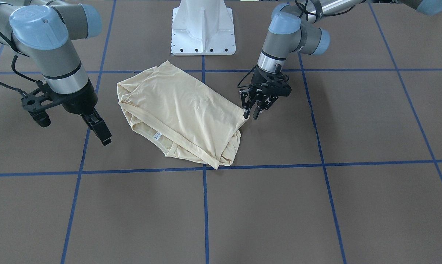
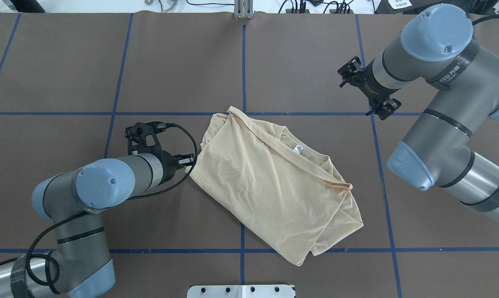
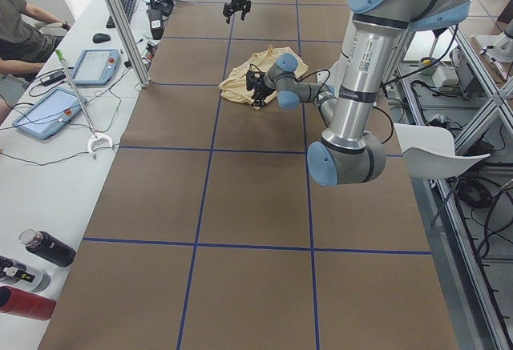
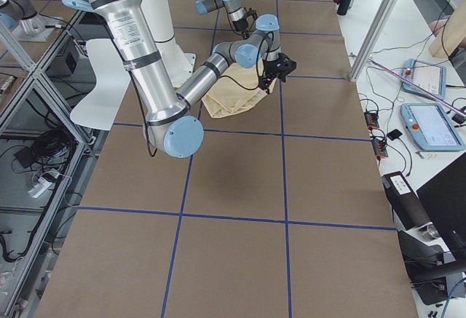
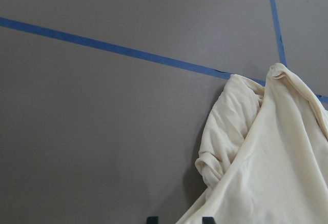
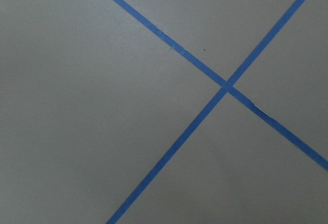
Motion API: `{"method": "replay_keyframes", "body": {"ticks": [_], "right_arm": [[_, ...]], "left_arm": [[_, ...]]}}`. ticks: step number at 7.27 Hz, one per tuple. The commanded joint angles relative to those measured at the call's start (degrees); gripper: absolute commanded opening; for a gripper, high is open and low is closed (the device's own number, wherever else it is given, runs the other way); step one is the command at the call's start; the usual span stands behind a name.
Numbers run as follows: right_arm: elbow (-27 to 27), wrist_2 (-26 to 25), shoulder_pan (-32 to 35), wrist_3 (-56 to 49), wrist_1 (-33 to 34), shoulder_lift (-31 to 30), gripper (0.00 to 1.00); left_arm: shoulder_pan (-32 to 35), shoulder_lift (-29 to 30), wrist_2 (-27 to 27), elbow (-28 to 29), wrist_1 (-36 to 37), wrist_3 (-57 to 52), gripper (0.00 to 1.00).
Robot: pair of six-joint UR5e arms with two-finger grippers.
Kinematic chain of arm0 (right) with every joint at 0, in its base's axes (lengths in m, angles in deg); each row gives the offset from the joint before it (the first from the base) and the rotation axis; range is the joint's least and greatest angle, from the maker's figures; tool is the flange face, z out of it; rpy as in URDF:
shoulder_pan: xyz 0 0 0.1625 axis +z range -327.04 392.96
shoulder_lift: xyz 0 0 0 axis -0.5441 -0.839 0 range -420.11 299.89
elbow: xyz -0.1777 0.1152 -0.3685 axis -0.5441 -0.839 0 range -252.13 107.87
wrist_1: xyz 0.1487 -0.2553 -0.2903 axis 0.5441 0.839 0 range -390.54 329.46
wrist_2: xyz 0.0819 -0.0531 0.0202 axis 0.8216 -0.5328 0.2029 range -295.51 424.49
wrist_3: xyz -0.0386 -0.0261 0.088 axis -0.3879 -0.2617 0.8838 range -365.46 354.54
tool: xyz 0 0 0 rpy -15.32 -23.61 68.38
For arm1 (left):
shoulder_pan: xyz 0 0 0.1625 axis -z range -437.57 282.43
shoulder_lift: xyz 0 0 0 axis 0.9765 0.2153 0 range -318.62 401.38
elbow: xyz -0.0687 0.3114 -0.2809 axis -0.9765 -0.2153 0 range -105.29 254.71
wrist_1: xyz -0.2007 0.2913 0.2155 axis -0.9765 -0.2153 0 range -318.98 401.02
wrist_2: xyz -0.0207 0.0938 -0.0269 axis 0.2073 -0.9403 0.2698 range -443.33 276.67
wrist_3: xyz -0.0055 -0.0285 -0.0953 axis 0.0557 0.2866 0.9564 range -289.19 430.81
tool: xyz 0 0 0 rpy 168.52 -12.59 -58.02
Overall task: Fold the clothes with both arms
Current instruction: 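Move the left gripper to the shirt edge while the right gripper withdraws, then grasp the shirt edge nearest the left gripper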
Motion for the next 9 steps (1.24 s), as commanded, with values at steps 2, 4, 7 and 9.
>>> {"method": "replay_keyframes", "body": {"ticks": [2, 4, 7, 9], "right_arm": [[-0.7, 0.0, 0.0, 0.0, -0.8, 0.0, 1.0], [-0.7, 0.0, 0.0, 0.0, -0.8, 0.0, 1.0], [-0.7, 0.0, 0.1, 0.0, -0.8, 0.0, 1.0], [-0.6, 0.0, 0.1, 0.0, -0.8, -0.1, 1.0]], "left_arm": [[-0.1, -0.5, 0.6, 1.4, -0.9, 0.1, 0.42], [-0.2, -0.4, 4.0, 0.8, -0.5, 0.2, 0.42], [-0.1, -0.7, 7.4, -0.3, -0.3, 0.2, 0.42], [-0.2, -0.3, 7.3, 1.0, -0.4, -0.2, 0.42]]}}
